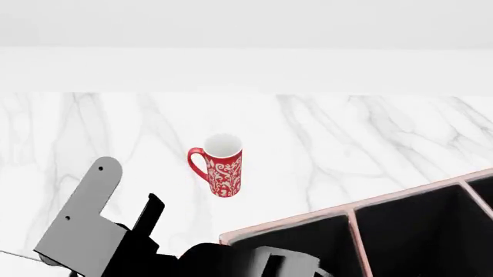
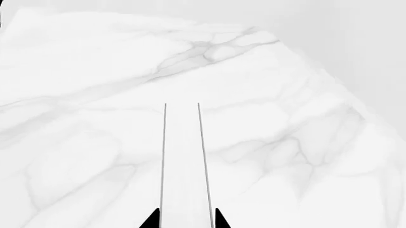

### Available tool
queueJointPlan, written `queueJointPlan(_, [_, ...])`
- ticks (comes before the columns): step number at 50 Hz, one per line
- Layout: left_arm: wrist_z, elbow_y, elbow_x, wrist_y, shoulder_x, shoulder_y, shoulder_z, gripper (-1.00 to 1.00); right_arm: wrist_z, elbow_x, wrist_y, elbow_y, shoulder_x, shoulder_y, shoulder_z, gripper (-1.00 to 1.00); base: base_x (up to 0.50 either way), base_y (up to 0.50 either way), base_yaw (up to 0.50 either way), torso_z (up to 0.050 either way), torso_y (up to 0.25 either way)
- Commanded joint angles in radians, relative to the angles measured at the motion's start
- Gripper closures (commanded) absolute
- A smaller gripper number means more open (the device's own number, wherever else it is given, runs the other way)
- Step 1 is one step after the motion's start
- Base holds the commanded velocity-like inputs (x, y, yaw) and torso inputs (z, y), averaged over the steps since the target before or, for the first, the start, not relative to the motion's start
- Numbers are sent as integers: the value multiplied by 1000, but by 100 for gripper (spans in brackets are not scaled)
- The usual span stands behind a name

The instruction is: Pick up the book and place it in the right compartment of the caddy.

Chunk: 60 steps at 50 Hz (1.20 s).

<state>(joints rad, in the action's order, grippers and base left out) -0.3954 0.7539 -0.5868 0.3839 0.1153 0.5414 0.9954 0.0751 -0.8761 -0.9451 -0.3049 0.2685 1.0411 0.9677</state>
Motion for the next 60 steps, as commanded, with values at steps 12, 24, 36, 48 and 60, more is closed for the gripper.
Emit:
queueJointPlan(12, [3,-16,-11,-12,0,5,4,-100,-469,-297,-425,45,-91,252,-380,100,0,0,0,0,1])
queueJointPlan(24, [3,-21,-13,-18,-1,8,3,-100,-733,-487,-553,166,-116,379,-584,100,0,0,0,0,2])
queueJointPlan(36, [8,-40,-4,-32,-5,10,-3,-100,-1015,-597,-509,239,-30,430,-801,100,0,0,0,0,1])
queueJointPlan(48, [5,-37,-12,-32,-2,16,2,-100,-875,-416,-378,173,135,331,-773,100,0,0,0,0,1])
queueJointPlan(60, [3,-43,-10,-30,4,11,-9,-100,-867,-371,-348,123,278,255,-799,100,0,0,0,0,2])
